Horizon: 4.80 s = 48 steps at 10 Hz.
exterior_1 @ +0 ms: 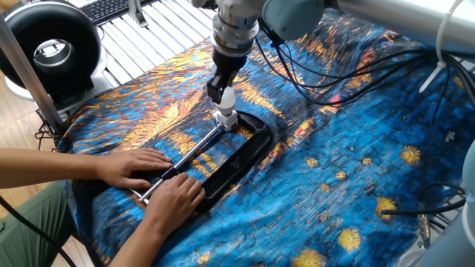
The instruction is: Take out the light bulb by rotating it
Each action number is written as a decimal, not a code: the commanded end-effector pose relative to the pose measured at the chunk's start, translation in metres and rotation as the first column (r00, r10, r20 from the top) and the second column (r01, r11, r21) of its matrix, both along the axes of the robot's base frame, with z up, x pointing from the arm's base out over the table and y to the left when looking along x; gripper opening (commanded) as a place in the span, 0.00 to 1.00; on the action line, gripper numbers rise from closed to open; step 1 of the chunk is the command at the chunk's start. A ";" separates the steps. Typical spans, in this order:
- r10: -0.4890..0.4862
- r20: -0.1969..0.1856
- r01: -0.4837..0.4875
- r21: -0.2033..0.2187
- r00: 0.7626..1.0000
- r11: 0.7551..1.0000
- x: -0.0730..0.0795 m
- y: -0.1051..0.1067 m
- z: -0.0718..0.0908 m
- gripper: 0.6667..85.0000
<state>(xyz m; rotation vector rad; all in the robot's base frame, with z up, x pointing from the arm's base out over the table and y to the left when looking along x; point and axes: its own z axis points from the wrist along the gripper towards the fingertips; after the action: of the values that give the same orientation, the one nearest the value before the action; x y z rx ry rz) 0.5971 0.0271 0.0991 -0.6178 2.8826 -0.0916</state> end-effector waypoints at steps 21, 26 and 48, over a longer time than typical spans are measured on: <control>0.616 -0.089 -0.622 -0.176 0.782 0.763 0.002 0.021 -0.008 0.81; 0.193 -0.172 -0.191 0.030 0.966 0.981 -0.028 0.024 0.014 0.82; -0.003 -0.200 0.014 0.054 0.980 0.998 -0.020 0.012 -0.003 0.65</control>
<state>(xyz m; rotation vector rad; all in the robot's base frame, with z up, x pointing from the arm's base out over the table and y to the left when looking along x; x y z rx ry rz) 0.5771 0.0373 0.0979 -0.6606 3.0663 0.0322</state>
